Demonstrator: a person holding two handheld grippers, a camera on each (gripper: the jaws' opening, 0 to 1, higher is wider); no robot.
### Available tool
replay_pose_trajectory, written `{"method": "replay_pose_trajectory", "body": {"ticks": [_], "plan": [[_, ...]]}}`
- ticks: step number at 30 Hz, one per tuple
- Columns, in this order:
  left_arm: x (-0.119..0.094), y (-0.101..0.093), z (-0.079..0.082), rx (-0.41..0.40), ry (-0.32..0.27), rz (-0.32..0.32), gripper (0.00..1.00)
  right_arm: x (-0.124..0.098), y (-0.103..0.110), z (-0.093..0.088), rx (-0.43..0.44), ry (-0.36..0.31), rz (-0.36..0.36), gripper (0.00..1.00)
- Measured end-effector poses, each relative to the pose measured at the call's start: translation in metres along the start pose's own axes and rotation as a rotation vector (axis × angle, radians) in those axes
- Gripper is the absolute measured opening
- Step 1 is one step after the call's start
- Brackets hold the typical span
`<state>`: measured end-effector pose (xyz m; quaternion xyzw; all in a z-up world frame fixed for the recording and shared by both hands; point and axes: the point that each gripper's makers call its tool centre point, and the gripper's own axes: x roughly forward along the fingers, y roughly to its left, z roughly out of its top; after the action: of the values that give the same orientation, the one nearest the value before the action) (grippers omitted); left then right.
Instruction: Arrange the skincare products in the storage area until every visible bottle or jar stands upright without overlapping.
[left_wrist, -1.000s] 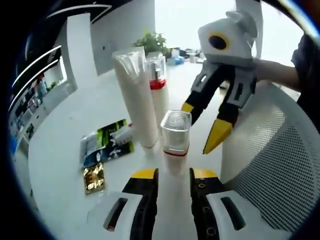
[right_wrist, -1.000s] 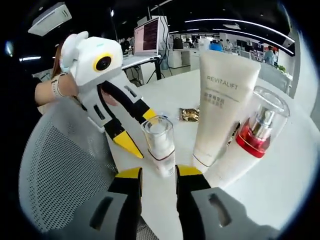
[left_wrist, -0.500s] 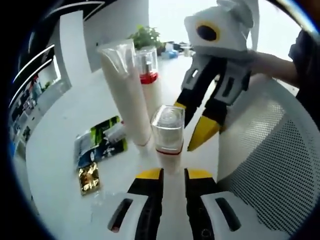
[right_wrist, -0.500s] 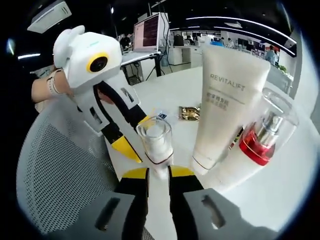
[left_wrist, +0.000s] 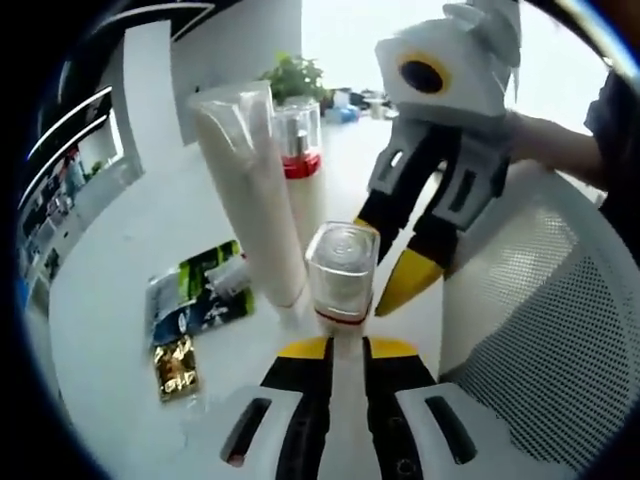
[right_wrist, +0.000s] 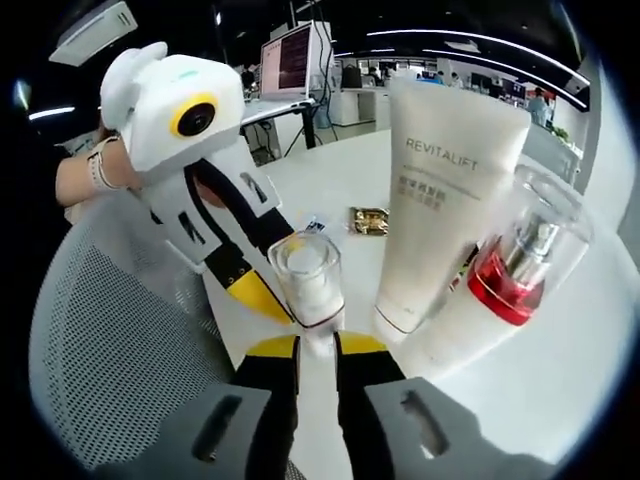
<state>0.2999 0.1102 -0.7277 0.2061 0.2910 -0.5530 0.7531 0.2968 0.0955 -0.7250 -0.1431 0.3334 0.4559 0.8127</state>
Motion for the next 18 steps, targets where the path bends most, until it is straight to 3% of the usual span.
{"method": "replay_pose_trajectory", "body": {"ticks": [4,13,18], "plan": [[0.008,0.001,0.007,0.023,0.002,0.001,0.09,-0.004,-0.005,-0.004,-0.012,0.009,-0.022,0.13],[0.030,-0.007,0.017,0.034,0.001,-0.037,0.07,-0.016,-0.023,-0.021,0.066,0.028,-0.078,0.13],[0.036,-0.009,0.022,0.034,-0.002,-0.045,0.07,-0.019,-0.029,-0.025,0.067,0.040,-0.092,0.13]]}}
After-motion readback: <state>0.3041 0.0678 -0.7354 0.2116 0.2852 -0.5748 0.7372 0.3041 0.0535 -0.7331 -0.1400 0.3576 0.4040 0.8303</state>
